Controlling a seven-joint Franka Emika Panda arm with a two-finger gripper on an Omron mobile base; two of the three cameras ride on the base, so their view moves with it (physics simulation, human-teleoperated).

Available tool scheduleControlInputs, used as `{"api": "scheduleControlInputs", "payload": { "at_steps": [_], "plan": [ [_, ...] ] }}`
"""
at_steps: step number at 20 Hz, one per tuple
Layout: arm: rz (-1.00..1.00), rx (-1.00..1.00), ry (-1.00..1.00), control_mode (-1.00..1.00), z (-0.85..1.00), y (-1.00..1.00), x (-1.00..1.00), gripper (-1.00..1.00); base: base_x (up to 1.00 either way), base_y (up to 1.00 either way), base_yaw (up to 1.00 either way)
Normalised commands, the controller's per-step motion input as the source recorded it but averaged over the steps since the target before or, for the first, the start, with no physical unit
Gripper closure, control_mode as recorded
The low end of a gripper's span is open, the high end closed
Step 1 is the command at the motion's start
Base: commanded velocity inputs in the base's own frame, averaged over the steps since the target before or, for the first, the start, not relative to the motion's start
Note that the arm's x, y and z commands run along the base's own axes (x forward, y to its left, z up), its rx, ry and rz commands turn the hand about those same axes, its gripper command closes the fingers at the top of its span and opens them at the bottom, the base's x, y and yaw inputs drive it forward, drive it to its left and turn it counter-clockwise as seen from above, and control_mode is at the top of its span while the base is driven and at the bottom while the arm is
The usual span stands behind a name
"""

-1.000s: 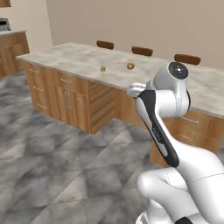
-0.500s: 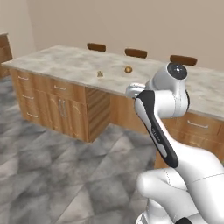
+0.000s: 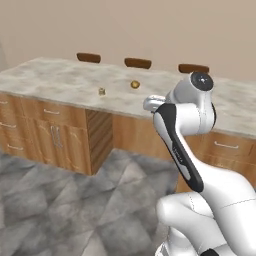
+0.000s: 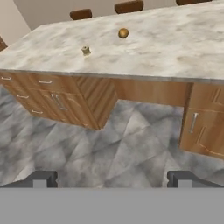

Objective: Pick the candle and candle from the dining table and place them in the open cabinet. Close the cabinet after placing the objects.

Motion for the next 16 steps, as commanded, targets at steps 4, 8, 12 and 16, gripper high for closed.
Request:
{"api": "scheduleControlInputs", "payload": {
  "at_steps": [4, 8, 12, 16],
  "plan": [
    [0.00, 0.00, 0.00, 1.00, 0.00, 0.00, 0.00, -1.00, 0.57, 0.33, -0.27],
    [0.00, 0.00, 0.00, 1.00, 0.00, 0.00, 0.00, -1.00, 0.55, 0.35, -0.24],
    [0.00, 0.00, 0.00, 1.00, 0.00, 0.00, 0.00, -1.00, 0.55, 0.35, -0.26],
    [0.00, 0.00, 0.00, 1.00, 0.00, 0.00, 0.00, -1.00, 0.53, 0.37, -0.27]
  ]
}}
